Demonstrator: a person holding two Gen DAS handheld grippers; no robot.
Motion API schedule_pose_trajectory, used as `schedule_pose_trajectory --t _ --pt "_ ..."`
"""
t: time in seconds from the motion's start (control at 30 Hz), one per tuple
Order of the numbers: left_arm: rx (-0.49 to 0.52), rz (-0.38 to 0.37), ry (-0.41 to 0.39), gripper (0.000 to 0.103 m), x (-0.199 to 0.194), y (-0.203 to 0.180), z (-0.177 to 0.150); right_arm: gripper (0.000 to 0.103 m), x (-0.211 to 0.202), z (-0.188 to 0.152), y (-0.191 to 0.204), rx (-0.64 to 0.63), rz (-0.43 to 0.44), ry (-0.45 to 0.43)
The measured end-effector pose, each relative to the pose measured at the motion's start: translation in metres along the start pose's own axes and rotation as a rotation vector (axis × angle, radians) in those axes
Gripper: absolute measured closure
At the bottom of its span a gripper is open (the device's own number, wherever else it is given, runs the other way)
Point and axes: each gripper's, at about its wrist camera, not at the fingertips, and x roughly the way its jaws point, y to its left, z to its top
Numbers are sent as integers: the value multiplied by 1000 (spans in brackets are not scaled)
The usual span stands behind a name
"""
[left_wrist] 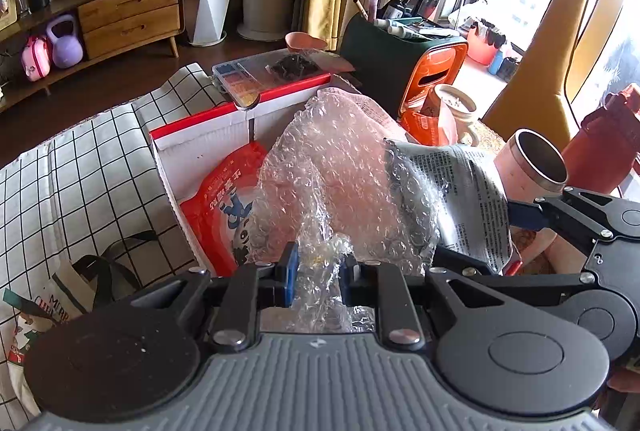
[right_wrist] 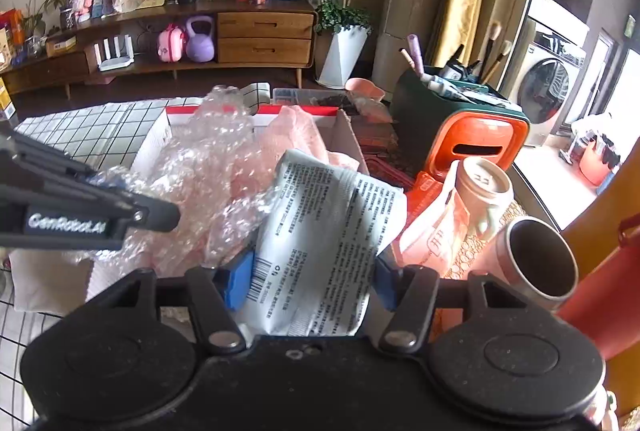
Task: Organize soft objects
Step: 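Lift the bubble wrap and paper sheet and carry both over the red box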
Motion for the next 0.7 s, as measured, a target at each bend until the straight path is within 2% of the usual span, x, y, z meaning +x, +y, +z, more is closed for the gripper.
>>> schedule_pose_trajectory --t 0.3,0.4,0.7 --pt "30 0 69 83 41 -6 -1 41 25 -6 2 -13 33 27" --pt "40 -6 85 84 48 -9 -3 39 31 -10 2 -33 16 33" --pt "56 -43 146 84 55 -10 -11 31 14 -16 -1 -63 41 23"
